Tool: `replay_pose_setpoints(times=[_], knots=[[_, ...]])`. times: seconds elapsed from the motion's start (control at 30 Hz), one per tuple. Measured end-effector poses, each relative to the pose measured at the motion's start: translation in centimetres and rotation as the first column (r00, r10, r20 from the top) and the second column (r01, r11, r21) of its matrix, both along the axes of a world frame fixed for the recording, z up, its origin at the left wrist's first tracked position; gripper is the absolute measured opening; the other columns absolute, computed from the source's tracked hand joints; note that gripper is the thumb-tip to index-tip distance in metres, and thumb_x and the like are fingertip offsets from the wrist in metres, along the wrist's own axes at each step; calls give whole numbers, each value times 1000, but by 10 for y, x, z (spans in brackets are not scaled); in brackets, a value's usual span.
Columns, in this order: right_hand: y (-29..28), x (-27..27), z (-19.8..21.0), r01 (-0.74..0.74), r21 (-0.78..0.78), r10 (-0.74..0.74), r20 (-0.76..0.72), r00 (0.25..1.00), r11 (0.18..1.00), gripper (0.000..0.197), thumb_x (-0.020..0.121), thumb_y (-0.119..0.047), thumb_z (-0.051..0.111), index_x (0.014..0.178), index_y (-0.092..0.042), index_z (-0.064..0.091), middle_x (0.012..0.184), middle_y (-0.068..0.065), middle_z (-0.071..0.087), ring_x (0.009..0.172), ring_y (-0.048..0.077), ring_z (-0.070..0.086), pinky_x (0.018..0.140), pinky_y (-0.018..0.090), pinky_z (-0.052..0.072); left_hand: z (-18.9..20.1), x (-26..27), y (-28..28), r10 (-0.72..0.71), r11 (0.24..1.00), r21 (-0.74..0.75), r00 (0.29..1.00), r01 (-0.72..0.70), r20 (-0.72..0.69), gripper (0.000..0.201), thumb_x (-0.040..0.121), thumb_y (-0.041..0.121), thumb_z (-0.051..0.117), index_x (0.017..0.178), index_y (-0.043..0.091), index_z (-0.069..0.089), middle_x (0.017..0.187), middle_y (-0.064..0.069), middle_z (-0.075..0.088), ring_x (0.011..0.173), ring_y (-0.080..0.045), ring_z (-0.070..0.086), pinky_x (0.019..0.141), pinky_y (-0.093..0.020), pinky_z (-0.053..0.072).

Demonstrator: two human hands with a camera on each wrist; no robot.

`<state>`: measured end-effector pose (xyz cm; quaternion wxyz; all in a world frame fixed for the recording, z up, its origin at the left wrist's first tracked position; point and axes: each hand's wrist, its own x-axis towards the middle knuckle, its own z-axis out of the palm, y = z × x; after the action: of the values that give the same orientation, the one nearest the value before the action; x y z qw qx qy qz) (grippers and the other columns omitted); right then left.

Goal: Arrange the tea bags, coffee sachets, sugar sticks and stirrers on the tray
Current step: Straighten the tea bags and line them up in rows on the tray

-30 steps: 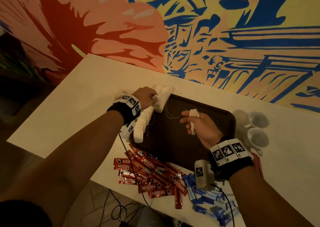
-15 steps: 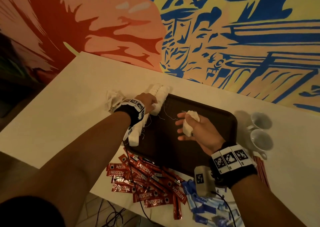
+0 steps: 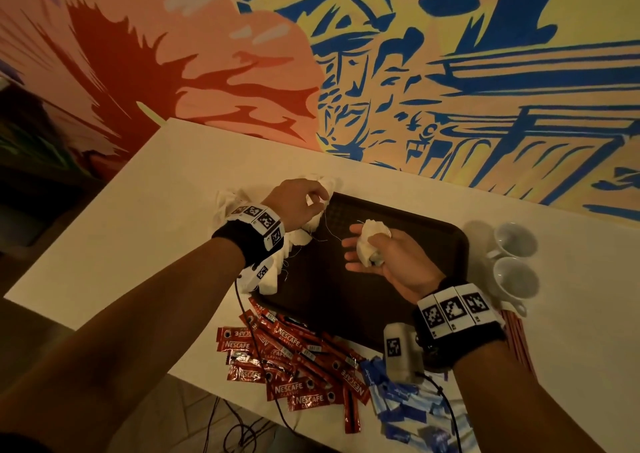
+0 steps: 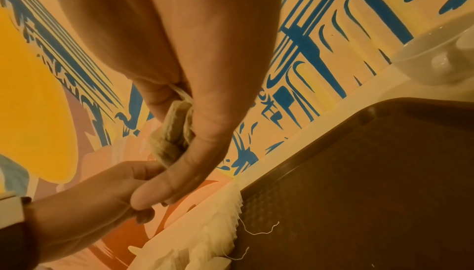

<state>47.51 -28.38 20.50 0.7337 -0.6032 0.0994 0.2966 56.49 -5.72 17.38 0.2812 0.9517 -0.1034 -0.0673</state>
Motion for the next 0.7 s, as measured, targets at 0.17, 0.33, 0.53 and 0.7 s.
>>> replay_pose_setpoints(times=[0.17, 0.33, 0.53, 0.7], knots=[[0, -5, -3, 0, 10, 0, 14, 1000, 1000, 33, 107, -5, 34, 131, -2, 57, 119, 21, 66, 96, 27, 66, 83, 38, 62, 15, -16, -6, -62, 995, -80, 998, 62, 6, 15, 92, 20, 67, 105, 28, 70, 90, 17, 62, 77, -13, 62, 78, -25, 46], [1, -12, -6, 27, 21, -28, 50, 998, 999, 27, 107, -9, 44, 131, -3, 55, 122, 20, 68, 98, 27, 69, 81, 36, 63, 28, -30, -11, -126, 982, -154, 988, 111, -90, 15, 93, 25, 68, 107, 25, 73, 102, 10, 71, 85, -14, 66, 80, -27, 50], [5, -20, 2, 46, 28, -48, 93, 995, 999, 31, 104, -20, 54, 124, 3, 64, 115, 24, 72, 94, 26, 72, 76, 33, 64, 56, -51, -20, -275, 919, -367, 900, 144, -337, 28, 92, 44, 67, 116, 31, 69, 105, 7, 72, 82, -13, 67, 64, -24, 48], [10, -23, 12, 52, 54, -57, 108, 992, 997, 29, 100, -21, 60, 116, 1, 68, 110, 22, 73, 92, 24, 73, 74, 35, 64, 67, -56, -17, -286, 874, -472, 905, 113, -313, 26, 88, 21, 74, 112, 11, 71, 91, -6, 70, 73, -11, 63, 63, -29, 49]])
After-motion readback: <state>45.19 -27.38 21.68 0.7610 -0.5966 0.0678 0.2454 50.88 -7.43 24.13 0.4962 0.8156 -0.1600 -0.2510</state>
